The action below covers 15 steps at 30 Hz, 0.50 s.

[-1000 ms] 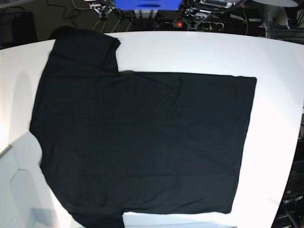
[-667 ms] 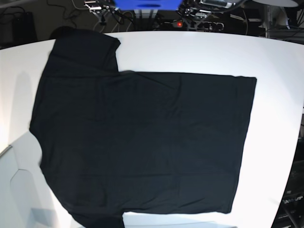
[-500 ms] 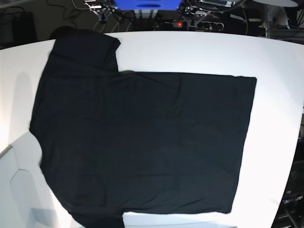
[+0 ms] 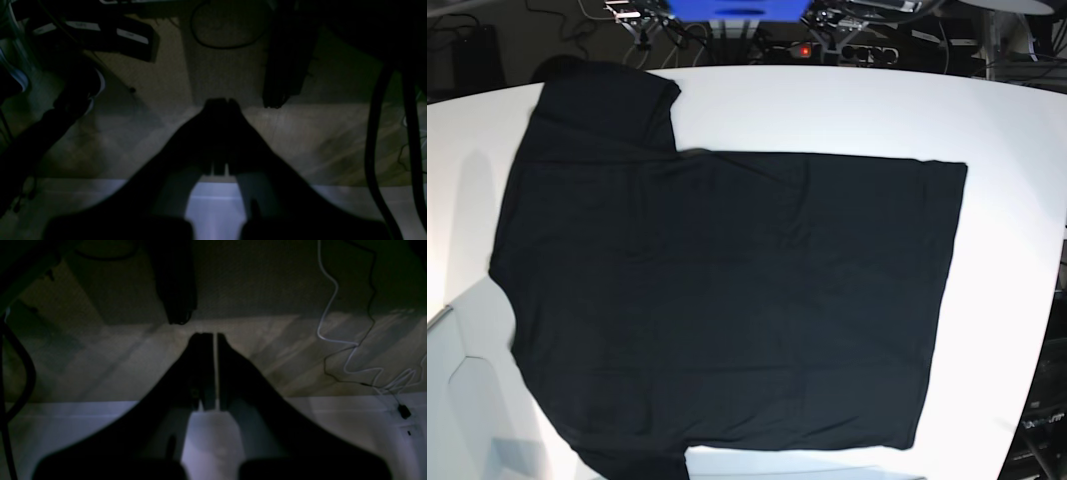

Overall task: Fold the T-shirt properly
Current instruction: 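Lower both grippers toward the shoulder edge of the black T-shirt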

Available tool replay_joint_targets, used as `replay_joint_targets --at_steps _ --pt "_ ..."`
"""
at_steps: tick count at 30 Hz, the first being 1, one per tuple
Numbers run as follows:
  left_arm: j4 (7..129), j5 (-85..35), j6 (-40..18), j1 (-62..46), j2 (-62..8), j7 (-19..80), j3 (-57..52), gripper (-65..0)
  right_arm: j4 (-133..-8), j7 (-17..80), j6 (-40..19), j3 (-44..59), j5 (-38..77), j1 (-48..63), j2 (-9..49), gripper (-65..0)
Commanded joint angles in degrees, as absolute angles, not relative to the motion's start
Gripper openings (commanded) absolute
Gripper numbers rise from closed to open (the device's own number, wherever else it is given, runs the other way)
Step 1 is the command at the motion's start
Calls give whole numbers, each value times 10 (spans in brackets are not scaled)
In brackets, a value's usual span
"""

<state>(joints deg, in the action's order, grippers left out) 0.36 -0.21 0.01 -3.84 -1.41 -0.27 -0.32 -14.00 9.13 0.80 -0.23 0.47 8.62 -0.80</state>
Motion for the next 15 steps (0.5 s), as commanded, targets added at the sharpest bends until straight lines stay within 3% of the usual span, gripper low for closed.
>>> replay_joint_targets --at_steps 1,10,15 --pt "3 0 1 -41 -16 -4 -4 -649 -140 91 -2 -3 7 95 -8 -650" --pt "3 0 1 -47 -19 -5 -4 -649 -147 89 -2 -2 7 113 -9 -650" --pt "87 0 1 -109 -29 -5 -4 -649 -246 91 -2 -3 7 179 -9 -650"
